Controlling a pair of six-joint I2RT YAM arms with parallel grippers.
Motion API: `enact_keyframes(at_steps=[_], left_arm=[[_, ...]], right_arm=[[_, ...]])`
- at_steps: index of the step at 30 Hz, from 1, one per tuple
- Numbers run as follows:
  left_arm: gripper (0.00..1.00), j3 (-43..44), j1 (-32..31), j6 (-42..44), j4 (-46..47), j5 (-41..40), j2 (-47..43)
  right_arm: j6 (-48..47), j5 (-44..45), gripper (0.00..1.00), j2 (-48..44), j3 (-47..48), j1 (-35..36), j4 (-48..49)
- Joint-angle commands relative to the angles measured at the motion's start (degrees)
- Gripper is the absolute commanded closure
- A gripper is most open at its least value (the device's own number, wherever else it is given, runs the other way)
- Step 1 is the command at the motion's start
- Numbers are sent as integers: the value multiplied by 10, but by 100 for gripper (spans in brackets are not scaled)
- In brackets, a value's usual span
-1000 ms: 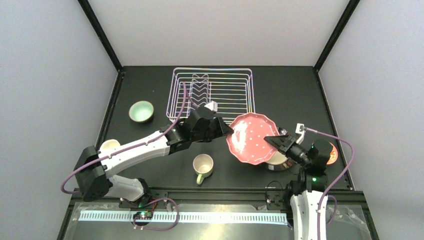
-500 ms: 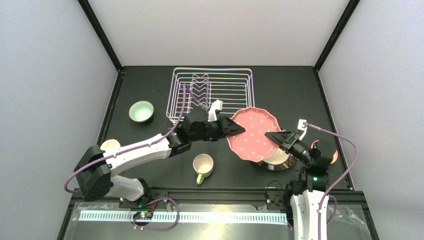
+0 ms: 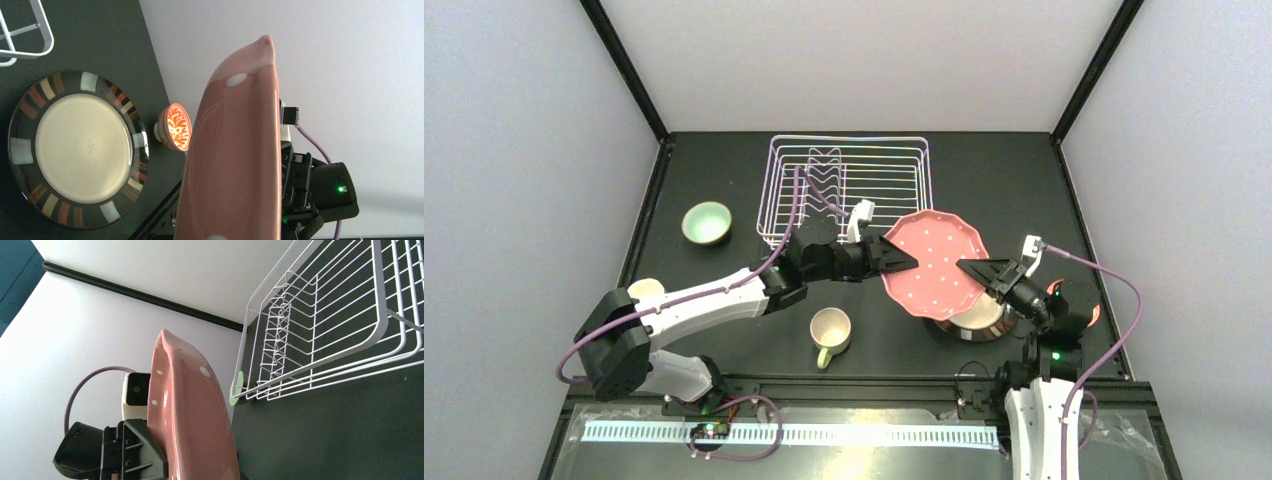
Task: Load the mixed dishes into the dish rack
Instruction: Pass from the right arm to the left
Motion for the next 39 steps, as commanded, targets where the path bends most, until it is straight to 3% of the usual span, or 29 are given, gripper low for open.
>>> enact_keyframes(at_steps=[1,9,17,20,25,39], left_arm=[[99,27,-23,-32,115,62,4],[99,19,-23,-14,119,29,-17],[99,8,-18,-3,103,0,-54],[99,7,-14,5,88,-12,-71],[99,-4,-6,17,59,-38,-103],[99,7,30,76,-75,-123,-163]], right_arm=[[-17,-51,100,-3,15,12,-4],[-59,-44,96,12,47,12,-53],[-82,-29,45,15,60,12,-89],[-85,-26,36,17,63,12,-92],[-91,-19,28,20,72,12,-101],[-139,6,24,41,134,12,-161]])
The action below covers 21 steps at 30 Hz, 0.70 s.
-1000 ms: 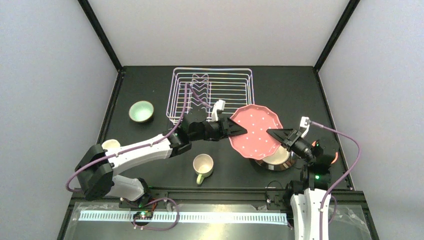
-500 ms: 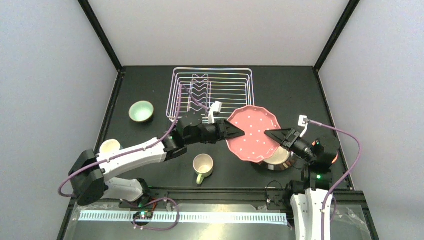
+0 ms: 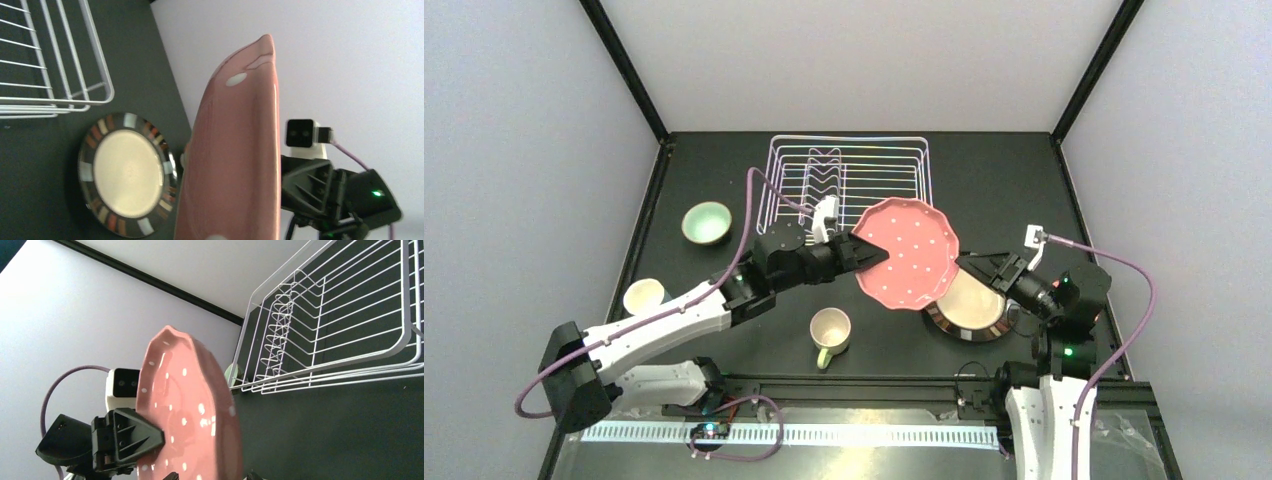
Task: Load the mixed dishes into the dish rack
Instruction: Pass from the right arm to the left, then adjust the dish rack at the center of the board.
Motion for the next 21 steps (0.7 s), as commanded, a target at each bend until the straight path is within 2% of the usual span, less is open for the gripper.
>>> enact_keyframes(at_steps=[1,8,12,15,21], left_arm=[[99,38,18,28,13,-40,-35],[99,73,42,72,-50,-64,-35],[99,134,58,131,-121,-76,-9],[99,185,74,180,-146,-84,29],[99,347,104,275,-214,-83,161]], right_arm=[[-26,15,24,9,32,2,-37],[-61,38,22,24,70,2,-81],[-134,70,22,58,125,2,-152],[-205,104,22,83,158,2,-211],[-249,189,22,66,163,3,-292]])
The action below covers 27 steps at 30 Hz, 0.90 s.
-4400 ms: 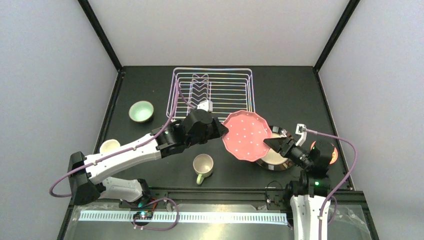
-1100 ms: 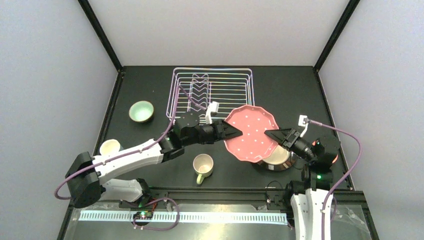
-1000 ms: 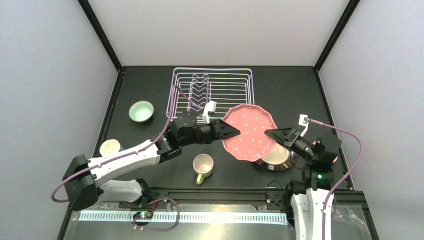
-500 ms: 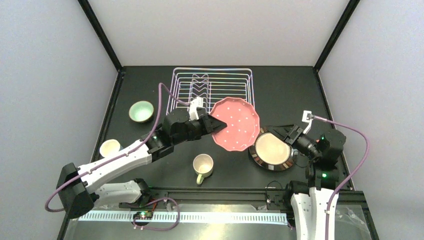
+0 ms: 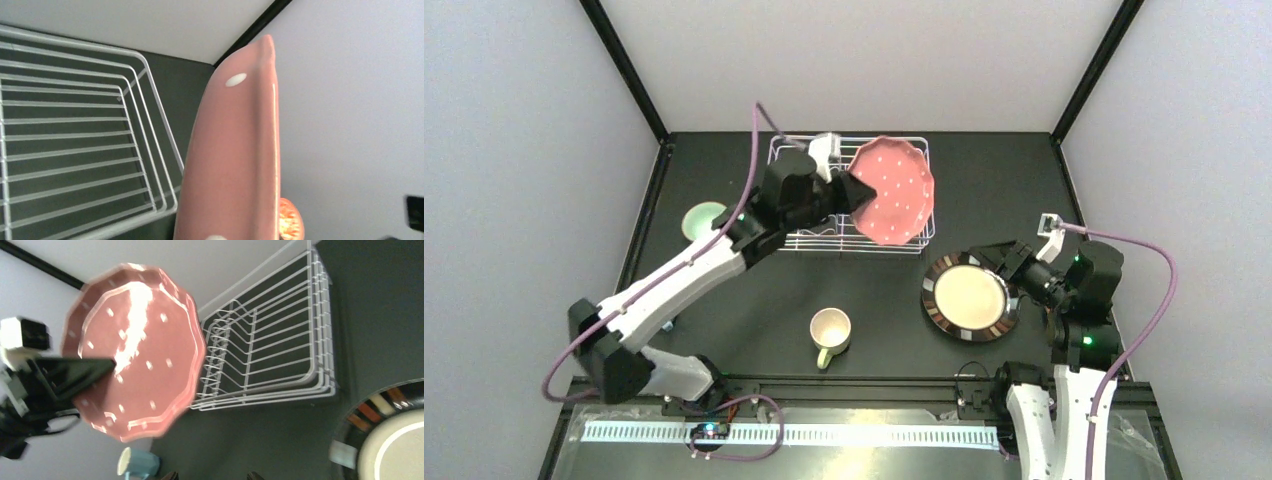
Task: Load the mixed dishes into the dish rack
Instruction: Adjust the dish rack at the center of the board.
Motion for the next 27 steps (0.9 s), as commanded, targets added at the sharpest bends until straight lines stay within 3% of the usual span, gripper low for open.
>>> enact_keyframes(at_steps=[1,7,12,20,27], left_arm=[[99,149,16,103,-11,-10,90],[99,361,34,204,-98,-17,243],[99,485,61,266,-100,-21,345],[99,520,108,320,-23,-38,426],[99,514,120,398,27,-60,464]], right_arm=[[-65,86,22,-14,4,4,-102],[-107,166,22,-18,26,19,-170],[-141,213,22,-8,46,24,-202],[-194,313,22,-12,48,31,-232],[-196,333,22,-40,28,31,-220]])
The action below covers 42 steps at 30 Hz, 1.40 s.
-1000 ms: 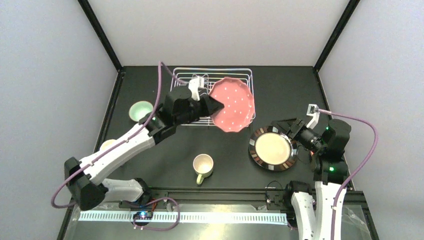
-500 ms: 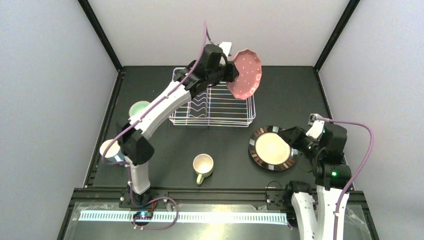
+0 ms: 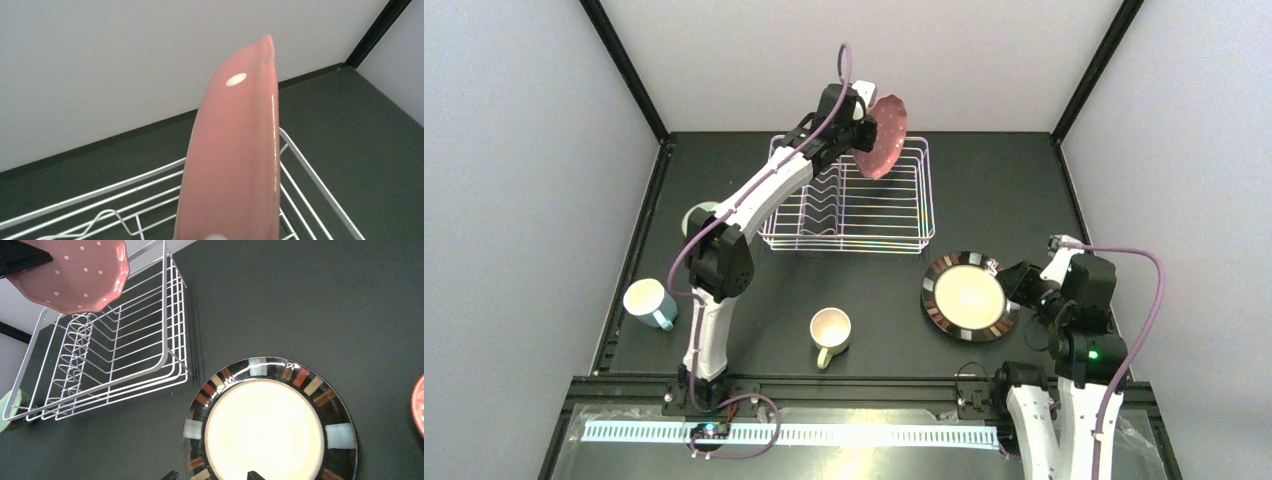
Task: Load the mixed dishes into the dish rack
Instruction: Adjust the dish rack at the center of the board.
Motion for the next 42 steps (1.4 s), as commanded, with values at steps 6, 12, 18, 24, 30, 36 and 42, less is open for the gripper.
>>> enact_keyframes(at_steps=[6,12,18,24,30,36,42], left_arm=[[99,36,9,98,188,16,29],[99,61,19,147,205,78,65],[99,62,34,170,187,116,68],[99,31,43,161,186,117,41],[99,15,48,105,202,118,9],[99,-2,47,8,217,124,-20],[99,-41,47,-32,217,136,-58]], right_arm=[[-4,11,22,-38,-19,3,-1],[2,2,22,-73,-38,3,12],[20,-31,22,-43,-38,3,56],[42,-17,22,59,-27,3,124],[66,-27,22,238,40,3,179],[6,-48,23,426,191,17,175],[-50,-74,22,566,315,50,163]])
